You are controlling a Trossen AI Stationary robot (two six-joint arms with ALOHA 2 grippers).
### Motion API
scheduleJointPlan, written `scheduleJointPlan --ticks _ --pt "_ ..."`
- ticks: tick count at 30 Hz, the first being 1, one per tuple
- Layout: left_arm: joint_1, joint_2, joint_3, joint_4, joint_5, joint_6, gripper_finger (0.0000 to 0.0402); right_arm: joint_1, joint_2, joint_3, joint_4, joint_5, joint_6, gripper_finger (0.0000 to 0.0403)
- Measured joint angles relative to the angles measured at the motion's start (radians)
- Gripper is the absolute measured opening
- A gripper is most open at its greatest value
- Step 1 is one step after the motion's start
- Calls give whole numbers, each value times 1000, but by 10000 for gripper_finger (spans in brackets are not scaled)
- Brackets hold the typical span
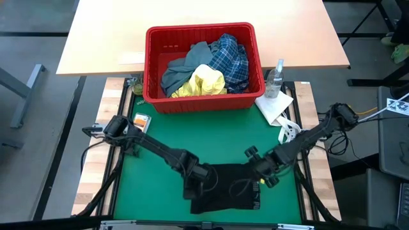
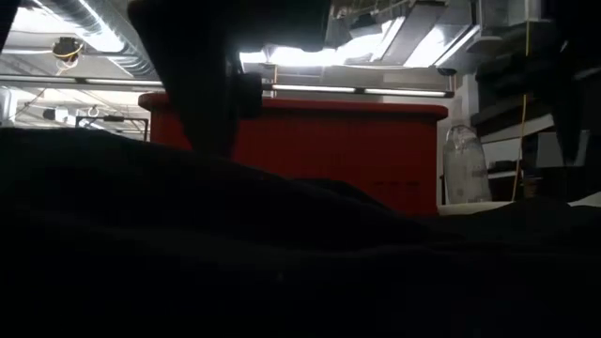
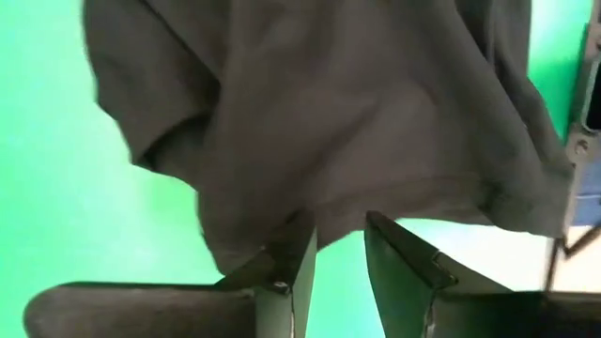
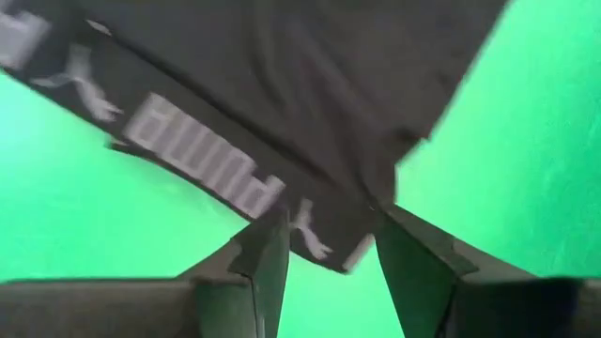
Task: Fold Laundry from Bin
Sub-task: Fold the black underwear shorts
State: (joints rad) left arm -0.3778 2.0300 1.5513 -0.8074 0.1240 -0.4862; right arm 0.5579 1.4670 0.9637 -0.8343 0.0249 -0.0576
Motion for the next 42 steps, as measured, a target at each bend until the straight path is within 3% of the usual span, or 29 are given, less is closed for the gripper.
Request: scheduleJointPlan --ticks 6,17,22,37,42 --pt "36 -11 0 -2 -10 23 78 -37 0 -47 40 -53 -54 156" --pt "51 -30 0 11 -80 21 71 -35 0 -75 83 -44 -53 156" --pt "29 -19 0 20 -164 20 71 -35 0 -75 84 -8 -52 156" --pt "40 -7 0 25 -164 -5 72 -35 0 -75 86 -7 -52 156" --pt "42 2 -35 50 -158 -11 100 -35 0 -75 86 -8 -52 156"
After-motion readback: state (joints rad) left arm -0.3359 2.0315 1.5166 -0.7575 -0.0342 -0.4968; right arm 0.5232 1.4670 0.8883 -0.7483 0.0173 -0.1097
